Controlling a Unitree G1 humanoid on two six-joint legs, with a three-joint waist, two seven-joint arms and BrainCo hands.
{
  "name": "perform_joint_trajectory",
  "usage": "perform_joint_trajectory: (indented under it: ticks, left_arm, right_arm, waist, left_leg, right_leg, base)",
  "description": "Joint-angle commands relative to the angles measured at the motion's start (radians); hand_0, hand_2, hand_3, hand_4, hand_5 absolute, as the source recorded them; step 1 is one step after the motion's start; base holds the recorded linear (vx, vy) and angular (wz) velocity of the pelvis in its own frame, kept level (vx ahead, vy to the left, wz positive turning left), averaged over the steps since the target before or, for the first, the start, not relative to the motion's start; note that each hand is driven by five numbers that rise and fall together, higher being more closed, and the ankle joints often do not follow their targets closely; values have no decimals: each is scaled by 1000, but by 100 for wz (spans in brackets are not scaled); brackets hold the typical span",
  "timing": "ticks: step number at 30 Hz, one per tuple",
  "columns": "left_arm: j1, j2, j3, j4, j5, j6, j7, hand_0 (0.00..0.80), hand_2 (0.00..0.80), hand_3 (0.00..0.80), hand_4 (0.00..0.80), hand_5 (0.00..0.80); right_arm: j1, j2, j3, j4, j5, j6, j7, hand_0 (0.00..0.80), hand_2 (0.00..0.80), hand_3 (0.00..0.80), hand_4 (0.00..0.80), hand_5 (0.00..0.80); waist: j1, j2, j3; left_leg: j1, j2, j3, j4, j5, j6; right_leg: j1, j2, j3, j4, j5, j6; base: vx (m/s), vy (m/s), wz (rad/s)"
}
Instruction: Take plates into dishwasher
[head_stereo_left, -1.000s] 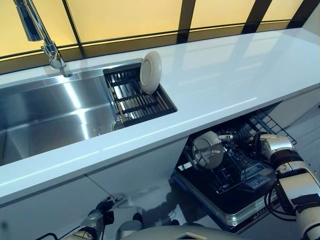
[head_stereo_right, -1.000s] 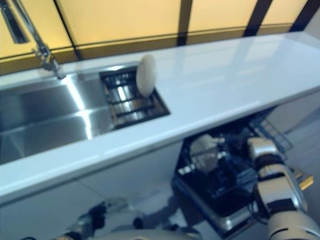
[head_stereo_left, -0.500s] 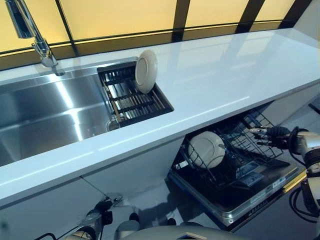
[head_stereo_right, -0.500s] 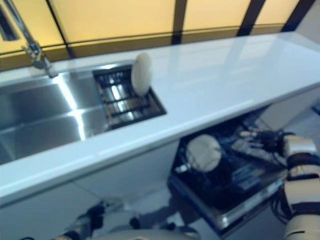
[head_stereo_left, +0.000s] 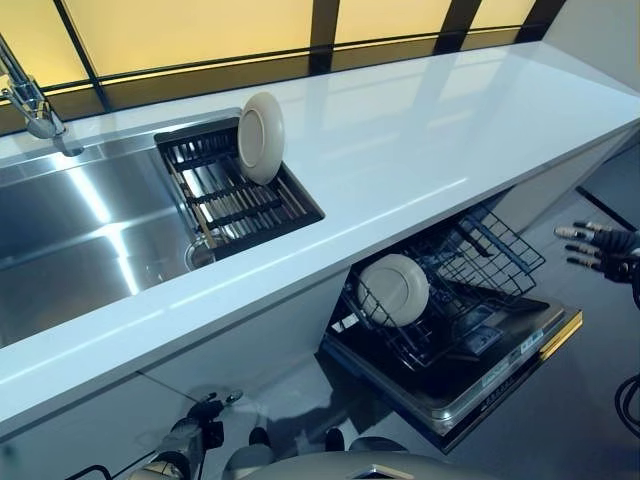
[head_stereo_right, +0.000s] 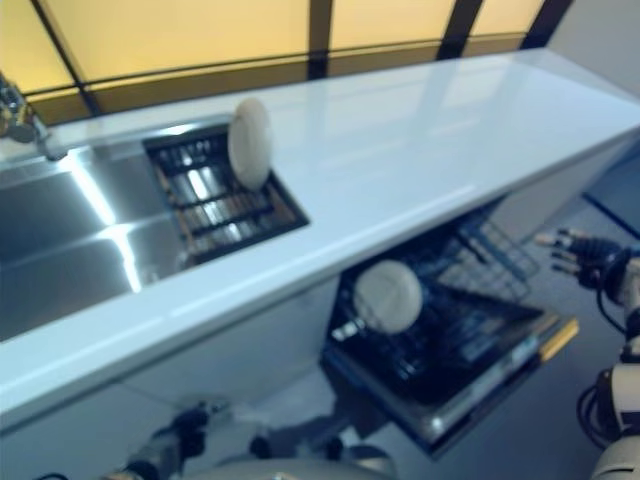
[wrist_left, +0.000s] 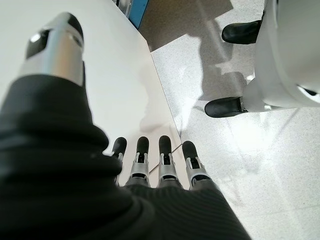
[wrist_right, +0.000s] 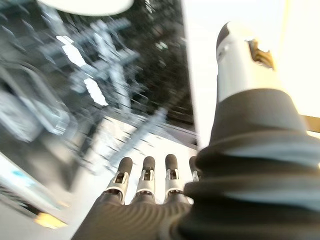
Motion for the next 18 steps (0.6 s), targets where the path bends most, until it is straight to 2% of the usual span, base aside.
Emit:
perform_joint_trajectory:
  ticks: [1,5,8,18]
  left_arm:
    - [-46,8,1,7,-20,-22,9,0,0,0,0,0]
    - [-39,7,1,-2,-31,-15,19,0,0,0,0,0]
    - [-38,5,-13,-5,-47,-13,31,0,0,0,0,0]
    - [-28,3,-23,9,-69,-20,27,0,0,0,0,0]
  right_arm:
    - [-87,-55,14,-145,35,-128,-133,0,0,0,0,0]
    - [-118,-57,42,-248,49,-114,-213,0,0,0,0,0]
    - [-213,-70,91,-255,55,-120,-291,0,0,0,0,0]
    - [-470,-54,242,-235,136,-86,-322,0,0,0,0,0]
  waist:
    - [36,-17,-24]
    - [37,-16,-24]
    - [48,-17,-25]
    - [93,-24,-40]
  left_leg:
    - [66,57,-52,8,-89,-34]
    - [63,54,-56,7,-87,-36]
    - [61,49,-66,7,-87,-37]
    - [45,35,-99,2,-81,-40]
  right_leg:
    - [-57,-91,28,18,91,110]
    - [-57,-92,26,16,90,109]
    - [-52,-94,17,14,87,107]
    - [-38,-102,-23,6,79,100]
  base:
    - [0,0,0]
    - [0,0,0]
    - [0,0,0]
    - [8,5,4]
